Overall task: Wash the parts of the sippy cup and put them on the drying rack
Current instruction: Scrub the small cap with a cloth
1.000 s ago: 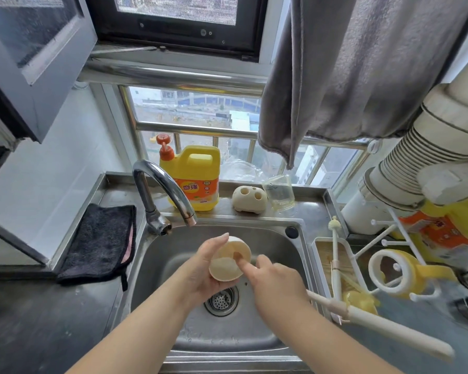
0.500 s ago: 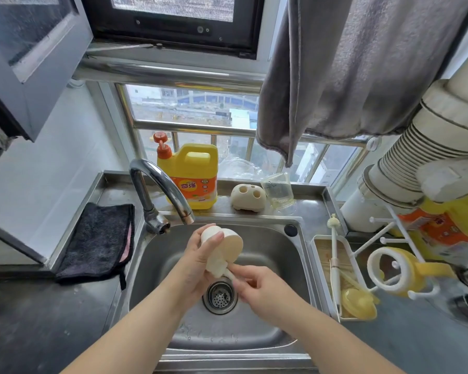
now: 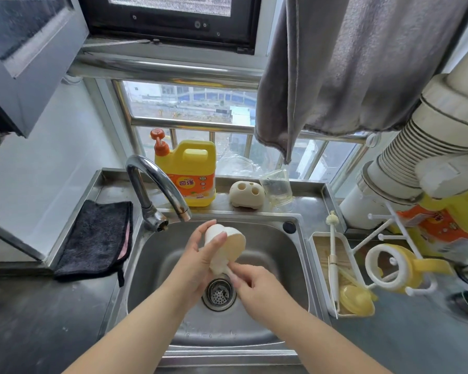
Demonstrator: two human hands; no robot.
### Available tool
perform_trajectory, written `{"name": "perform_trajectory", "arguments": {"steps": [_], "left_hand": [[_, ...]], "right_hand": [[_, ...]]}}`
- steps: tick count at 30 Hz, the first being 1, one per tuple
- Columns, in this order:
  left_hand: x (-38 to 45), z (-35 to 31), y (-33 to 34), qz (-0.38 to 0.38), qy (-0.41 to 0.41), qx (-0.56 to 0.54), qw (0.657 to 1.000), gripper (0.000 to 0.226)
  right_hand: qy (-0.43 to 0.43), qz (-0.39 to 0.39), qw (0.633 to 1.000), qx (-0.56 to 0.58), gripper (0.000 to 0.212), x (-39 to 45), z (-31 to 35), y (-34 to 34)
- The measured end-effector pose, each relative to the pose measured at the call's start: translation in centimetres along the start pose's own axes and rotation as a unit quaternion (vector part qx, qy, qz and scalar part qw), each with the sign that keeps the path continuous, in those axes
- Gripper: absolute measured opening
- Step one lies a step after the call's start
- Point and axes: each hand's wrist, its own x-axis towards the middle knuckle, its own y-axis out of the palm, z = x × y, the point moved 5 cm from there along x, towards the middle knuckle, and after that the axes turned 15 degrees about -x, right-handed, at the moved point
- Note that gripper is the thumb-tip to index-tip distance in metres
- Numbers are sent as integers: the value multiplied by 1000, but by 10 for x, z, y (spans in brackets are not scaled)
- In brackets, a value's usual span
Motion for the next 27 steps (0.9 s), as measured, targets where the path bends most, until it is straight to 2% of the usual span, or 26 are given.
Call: {"name": "perform_trajectory", "arguments": {"steps": [1,3,4,5,6,7,8,9,10,12,13,14,15,17,18,19,21,23,25,27], "left_hand": [[-1,-1,0,-2,8,-19,1000,48],[0,-3,2,7,16,-53,998,50],[0,-4,2,13,17,-61,998,50],[0,-4,4,17,19,-65,998,47],[-1,-4,5,18,20,-65,998,43],[0,-4,6,17,19,-61,998,38],[0,-4,6,14,17,-51,998,33],[0,-3,5,11,14,-36,999,28],[-1,-2,4,6,10,-17,1000,25],[-1,0,1,1,9,13,1000,21],[0,1,1,3,9,17,1000,22],[0,1,2,8,9,16,1000,24],[1,0,4,14,9,16,1000,27],[1,-1,6,22,13,25,999,30],[0,-2,5,23,19,27,999,31],[-1,-3,3,23,26,26,999,32],[-3,-1,-1,24,32,10,999,40],[-4,1,-5,21,30,-8,999,55],[-1,3,-7,15,26,-18,999,68],[2,3,-8,17,17,8,1000,82]], "right_hand": [[27,37,986,159,26,1,0,3],[93,103,898,416,23,1,1,3],[110,120,856,490,23,1,6,2],[111,125,844,509,22,0,9,1],[96,113,865,479,23,-1,10,1],[70,83,920,376,25,-1,8,2],[40,34,978,204,30,-1,4,2],[10,-8,1000,18,38,-2,5,-2],[-8,-18,989,-150,48,-3,2,-2],[-32,-73,911,-406,70,-3,1,-6],[-48,-98,869,-482,78,-3,1,-9],[-42,-120,845,-520,80,-1,5,-14],[-36,-113,845,-521,76,-1,7,-16],[-15,-56,937,-344,60,0,4,-15],[-15,-18,973,-228,51,3,-1,-9],[-16,2,994,-109,42,4,-1,-5],[0,40,991,125,30,4,-3,-1],[37,87,953,289,28,3,-4,1],[47,107,929,351,30,2,-1,1],[36,104,934,340,31,2,1,2]]}}
